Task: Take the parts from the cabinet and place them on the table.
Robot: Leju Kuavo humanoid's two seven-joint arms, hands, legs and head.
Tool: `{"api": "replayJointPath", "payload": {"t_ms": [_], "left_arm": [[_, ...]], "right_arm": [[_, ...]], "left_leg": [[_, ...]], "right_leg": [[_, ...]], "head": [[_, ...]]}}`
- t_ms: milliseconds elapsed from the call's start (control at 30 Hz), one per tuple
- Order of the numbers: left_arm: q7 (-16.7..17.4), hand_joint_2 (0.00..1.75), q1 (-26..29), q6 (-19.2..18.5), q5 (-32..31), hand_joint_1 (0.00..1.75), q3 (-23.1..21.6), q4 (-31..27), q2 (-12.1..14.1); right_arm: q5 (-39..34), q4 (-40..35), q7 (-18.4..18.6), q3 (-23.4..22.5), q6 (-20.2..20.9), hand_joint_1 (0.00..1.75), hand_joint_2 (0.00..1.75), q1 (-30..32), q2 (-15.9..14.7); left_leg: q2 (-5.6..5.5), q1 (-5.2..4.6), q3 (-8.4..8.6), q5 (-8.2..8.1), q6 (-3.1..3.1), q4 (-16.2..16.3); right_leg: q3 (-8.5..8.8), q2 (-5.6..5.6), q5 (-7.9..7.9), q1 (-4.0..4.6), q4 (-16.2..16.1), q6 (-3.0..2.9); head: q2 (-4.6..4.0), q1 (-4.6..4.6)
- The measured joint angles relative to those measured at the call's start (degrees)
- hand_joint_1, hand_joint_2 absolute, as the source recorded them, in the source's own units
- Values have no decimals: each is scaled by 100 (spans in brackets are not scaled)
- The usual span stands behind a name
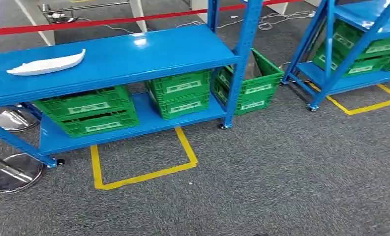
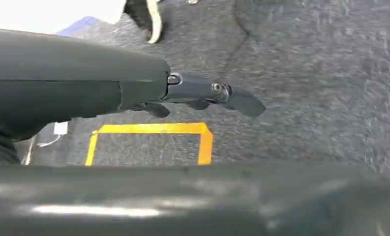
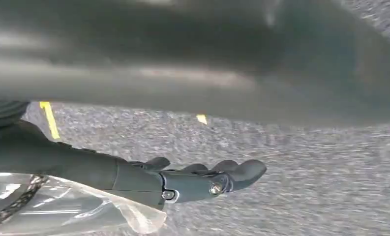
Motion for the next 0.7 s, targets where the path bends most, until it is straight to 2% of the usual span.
{"api": "replayJointPath", "payload": {"t_ms": [33, 67, 100, 133, 167, 200, 233, 267, 300, 333, 433, 467, 500, 533, 567, 600, 633, 667, 700], "left_arm": [[-9, 0, -21, -7, 0, 0, -6, 0, 2], [-9, 0, -41, -4, 2, 0, -11, 0, -4], [-9, 0, -43, 0, 2, 0, -20, 0, -11], [-9, 0, -41, 0, 2, 0, -26, 0, -15], [-9, 0, -34, 4, 2, 0, -31, 0, -20], [-9, 0, -31, 7, 2, 0, -33, 0, -22], [-9, 0, -30, 11, 2, 0, -35, 0, -24], [-9, 0, -30, 22, 2, 0, -37, 0, -24], [-11, 0, -29, 33, 2, 0, -37, 0, -31], [-13, 0, -43, 35, 2, 0, -39, 0, -31], [-24, 0, -1, 35, 4, 0, -42, 0, -28], [-28, 0, 12, 39, 7, 0, -44, 0, -5], [-35, 0, 22, 46, 7, 0, -46, 0, -11], [-37, 0, 15, 57, 9, 0, -50, 0, -11], [-42, 0, -3, 57, 9, 0, -57, 0, -11], [-46, 175, -19, 63, -2, 0, -70, 0, -11], [-46, 175, -19, 68, -7, 0, -81, 0, -11], [-46, 175, -7, 70, -7, 0, -87, 0, -11], [-46, 175, 11, 74, -7, 0, -87, 0, -11]], "right_arm": [[2, 0, 0, 0, 0, 0, 0, -2, 0], [6, 0, 4, 2, 0, 0, 0, 3, 0], [9, 0, 9, 2, 0, 0, 0, 17, 0], [9, 0, 9, 0, 0, 0, 0, 27, 0], [11, 0, 11, 0, 0, 0, 0, 32, 0], [11, 0, 9, 0, 0, 0, 0, 30, 0], [11, 0, 9, 0, 0, 0, 0, 25, 0], [11, 0, 9, 0, 0, 0, 0, 21, 0], [9, 0, 7, 0, 0, 0, 0, 23, 0], [6, 0, 4, 0, 0, 0, 0, 31, 0], [4, 0, 7, -2, 0, 0, 0, 26, -2], [4, 0, 7, -4, -2, 0, 0, 23, 2], [4, 0, 4, -4, 0, 0, 0, 21, 0], [0, 0, 0, -4, 0, 0, 0, 21, 0], [-11, 0, 0, -4, 0, 0, 0, 29, 0], [-37, 0, -4, -4, 11, 0, 0, 44, 0], [-53, 0, -11, -9, 31, 0, 0, 53, -2], [-59, 0, -17, -11, 48, 0, 0, 47, -2], [-61, 0, -17, -11, 66, 0, 0, 36, -2]], "left_leg": [[-69, 5, -13, 20, 32, -5], [-153, 8, -32, 18, 37, -5], [-232, 3, -35, 19, 42, -5], [-300, 1, -35, 17, 46, -4], [-384, 0, -28, 16, 48, -3], [-464, 0, -18, 12, 44, 0], [-548, 2, -5, 8, 39, 2], [-634, 6, 14, 1, 28, 4], [-694, 12, 12, -12, 6, 6], [-767, -26, -18, -24, -30, 56], [-924, 31, -58, 40, -140, -15], [-946, 14, -74, 37, -169, 0], [-620, -15, -85, -29, -208, 67], [-428, -11, -189, -192, -238, 296], [-347, 4, -371, -392, -265, 672], [-300, 18, -588, -591, -284, 1125], [-279, 32, -764, -710, -299, 1485], [-269, 45, -835, -697, -309, 1636], [-266, 55, -766, -534, -308, 1504]], "right_leg": [[-135, 189, -195, -10, 306, 9], [-349, 282, -420, -12, 760, 21], [-579, 318, -601, -10, 1211, 27], [-741, 336, -675, -6, 1501, 34], [-820, 346, -606, -5, 1579, 34], [-768, 351, -387, -7, 1379, 25], [-614, 367, -109, -10, 994, 17], [-384, 446, 195, -21, 453, 6], [-220, 694, 328, -40, 23, -12], [-144, 835, 263, -70, -127, -14], [-89, 707, 253, -19, -137, -91], [-64, 630, 296, -69, -201, -158], [-32, 564, 308, -74, -233, -182], [-17, 510, 307, -73, -240, -209], [-14, 441, 296, -70, -240, -224], [-8, 368, 284, -64, -239, -235], [-8, 308, 274, -63, -239, -240], [-5, 272, 266, -63, -239, -240], [7, 250, 257, -63, -239, -238]], "head": [[0, 0], [0, 11], [0, 11], [0, 7], [0, 13], [0, 7], [0, 11], [0, 9], [0, 13], [0, 4], [0, 2], [0, 11], [0, -15], [0, -90], [0, -87], [0, -94], [0, -85], [0, -92], [0, -90]]}}
